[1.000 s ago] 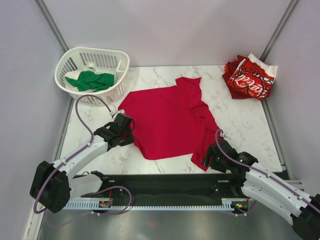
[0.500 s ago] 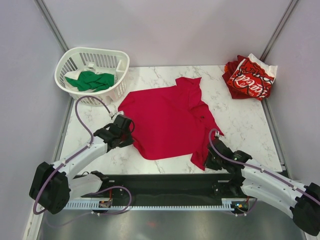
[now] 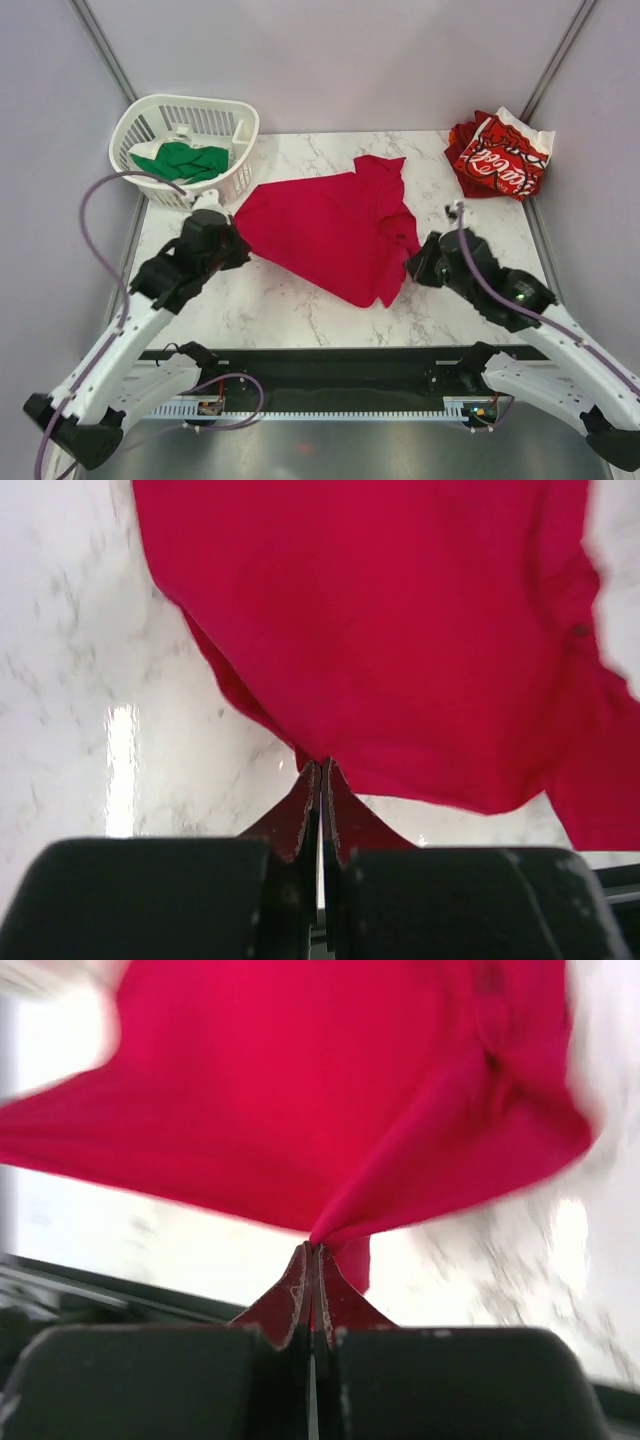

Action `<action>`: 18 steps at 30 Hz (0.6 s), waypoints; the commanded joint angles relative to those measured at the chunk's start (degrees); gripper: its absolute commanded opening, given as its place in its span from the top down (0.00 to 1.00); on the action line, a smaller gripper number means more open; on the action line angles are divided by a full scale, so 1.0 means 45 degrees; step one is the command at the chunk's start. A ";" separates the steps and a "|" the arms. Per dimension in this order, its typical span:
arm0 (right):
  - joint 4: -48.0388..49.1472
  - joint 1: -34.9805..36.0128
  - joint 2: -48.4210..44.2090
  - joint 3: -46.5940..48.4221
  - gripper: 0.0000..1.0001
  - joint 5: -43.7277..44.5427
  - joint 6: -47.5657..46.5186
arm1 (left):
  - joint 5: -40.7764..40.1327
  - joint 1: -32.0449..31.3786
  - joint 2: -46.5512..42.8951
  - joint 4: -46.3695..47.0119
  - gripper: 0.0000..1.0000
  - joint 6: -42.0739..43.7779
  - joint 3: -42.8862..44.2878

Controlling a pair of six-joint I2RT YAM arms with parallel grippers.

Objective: Fold and stack the t-shirts
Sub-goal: Flatten the tshirt out

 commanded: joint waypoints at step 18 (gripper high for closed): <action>0.3542 0.0033 0.0129 1.2427 1.00 0.2651 -0.9632 | 0.0233 0.0011 -0.1696 -0.0567 0.98 0.7650 1.2588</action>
